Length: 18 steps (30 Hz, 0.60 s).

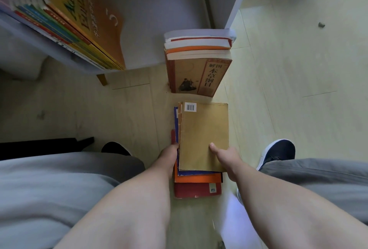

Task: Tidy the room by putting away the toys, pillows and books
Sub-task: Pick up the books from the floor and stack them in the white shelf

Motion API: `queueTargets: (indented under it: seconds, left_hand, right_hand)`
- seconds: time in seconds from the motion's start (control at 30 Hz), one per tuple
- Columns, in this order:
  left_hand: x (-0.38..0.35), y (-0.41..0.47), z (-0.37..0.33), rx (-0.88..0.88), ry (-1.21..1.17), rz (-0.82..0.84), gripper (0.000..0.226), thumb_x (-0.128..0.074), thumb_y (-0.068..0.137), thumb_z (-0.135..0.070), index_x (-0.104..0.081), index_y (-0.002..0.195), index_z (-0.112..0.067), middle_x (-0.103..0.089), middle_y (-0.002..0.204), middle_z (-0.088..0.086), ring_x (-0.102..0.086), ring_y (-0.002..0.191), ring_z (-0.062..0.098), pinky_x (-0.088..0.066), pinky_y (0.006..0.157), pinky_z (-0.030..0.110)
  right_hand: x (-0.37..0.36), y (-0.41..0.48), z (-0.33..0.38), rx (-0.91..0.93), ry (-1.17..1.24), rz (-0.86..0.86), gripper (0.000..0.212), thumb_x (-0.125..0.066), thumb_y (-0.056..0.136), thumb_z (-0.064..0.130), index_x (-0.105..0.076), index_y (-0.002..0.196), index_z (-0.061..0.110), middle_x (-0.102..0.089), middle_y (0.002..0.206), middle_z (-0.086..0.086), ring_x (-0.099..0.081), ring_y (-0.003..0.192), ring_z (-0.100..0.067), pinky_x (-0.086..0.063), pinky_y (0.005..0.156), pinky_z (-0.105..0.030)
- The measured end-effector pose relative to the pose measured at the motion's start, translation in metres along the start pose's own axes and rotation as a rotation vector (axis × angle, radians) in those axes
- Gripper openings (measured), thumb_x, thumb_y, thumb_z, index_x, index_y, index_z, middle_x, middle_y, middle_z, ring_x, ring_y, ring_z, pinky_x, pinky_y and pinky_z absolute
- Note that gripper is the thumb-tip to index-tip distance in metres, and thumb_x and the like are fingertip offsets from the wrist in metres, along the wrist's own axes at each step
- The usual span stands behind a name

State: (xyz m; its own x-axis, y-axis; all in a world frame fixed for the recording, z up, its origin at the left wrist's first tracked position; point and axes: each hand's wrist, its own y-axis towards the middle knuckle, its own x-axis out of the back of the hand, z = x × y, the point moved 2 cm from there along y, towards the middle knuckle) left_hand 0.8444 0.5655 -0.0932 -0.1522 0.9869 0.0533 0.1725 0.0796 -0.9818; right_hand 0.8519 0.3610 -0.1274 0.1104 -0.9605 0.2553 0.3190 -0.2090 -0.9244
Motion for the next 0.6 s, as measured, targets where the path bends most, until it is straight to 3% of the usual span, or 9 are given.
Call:
queueTargets:
  seconds: [0.13, 0.23, 0.33, 0.4, 0.43, 0.5, 0.6]
  left_hand:
    - [-0.002, -0.003, 0.0, -0.024, 0.034, 0.023, 0.03, -0.046, 0.107, -0.04, -0.062, 0.09, -0.021, -0.062, 0.082, -0.002, -0.055, 0.073, 0.012, -0.045, 0.045, 0.018]
    - [-0.002, -0.001, -0.003, -0.035, 0.054, 0.054, 0.045, -0.045, 0.104, -0.054, -0.067, 0.118, -0.017, -0.071, 0.098, 0.002, -0.065, 0.086, 0.017, -0.047, 0.065, 0.027]
    - [0.005, 0.027, -0.003, -0.048, 0.112, -0.018, 0.086, -0.054, 0.071, -0.089, -0.072, 0.117, -0.019, -0.078, 0.099, 0.007, -0.076, 0.09, 0.028, -0.06, 0.085, 0.042]
    - [0.012, 0.062, -0.009, -0.043, 0.22, -0.039, 0.112, -0.047, 0.046, -0.104, -0.07, 0.118, -0.022, -0.078, 0.1, 0.009, -0.077, 0.09, 0.03, -0.059, 0.091, 0.048]
    - [0.015, 0.063, -0.018, -0.034, 0.263, -0.019, 0.112, -0.043, 0.05, -0.105, -0.068, 0.122, -0.022, -0.078, 0.104, 0.011, -0.076, 0.093, 0.031, -0.058, 0.093, 0.048]
    - [0.016, 0.009, -0.049, -0.04, 0.339, 0.036, 0.084, -0.043, 0.079, -0.09, -0.069, 0.117, -0.02, -0.078, 0.104, 0.012, -0.075, 0.096, 0.029, -0.057, 0.093, 0.044]
    - [0.019, -0.051, -0.083, -0.094, 0.311, 0.06, 0.054, -0.047, 0.1, -0.061, -0.068, 0.082, -0.015, -0.074, 0.081, 0.007, -0.07, 0.071, 0.023, -0.056, 0.071, 0.03]
  right_hand:
    - [0.006, 0.002, 0.007, -0.008, -0.008, 0.013, 0.09, -0.078, 0.076, 0.058, -0.049, 0.143, 0.006, -0.06, 0.137, -0.009, -0.057, 0.125, -0.033, -0.046, 0.109, -0.048]
    - [0.009, -0.005, 0.017, 0.02, -0.045, -0.018, 0.079, -0.076, 0.082, 0.054, -0.053, 0.139, 0.004, -0.061, 0.135, -0.011, -0.058, 0.121, -0.032, -0.047, 0.105, -0.044]
    - [0.01, -0.015, 0.028, 0.069, -0.088, -0.04, 0.057, -0.073, 0.089, 0.047, -0.06, 0.127, 0.007, -0.062, 0.119, -0.005, -0.059, 0.105, -0.025, -0.046, 0.089, -0.033]
    - [0.012, -0.023, 0.039, 0.079, -0.113, -0.03, 0.046, -0.07, 0.091, 0.047, -0.059, 0.118, 0.012, -0.061, 0.109, -0.003, -0.06, 0.096, -0.023, -0.047, 0.078, -0.032]
    - [0.014, -0.029, 0.047, 0.073, -0.123, -0.009, 0.042, -0.069, 0.091, 0.046, -0.059, 0.114, 0.012, -0.062, 0.103, -0.003, -0.06, 0.088, -0.022, -0.047, 0.07, -0.032]
    - [0.02, -0.042, 0.065, 0.029, -0.142, 0.067, 0.028, -0.064, 0.094, 0.041, -0.058, 0.105, 0.016, -0.06, 0.086, -0.003, -0.056, 0.07, -0.019, -0.041, 0.059, -0.028]
    - [0.034, -0.058, 0.093, -0.018, -0.145, 0.133, 0.018, -0.056, 0.094, 0.033, -0.049, 0.099, 0.017, -0.058, 0.077, -0.006, -0.056, 0.054, -0.019, -0.037, 0.057, -0.027]
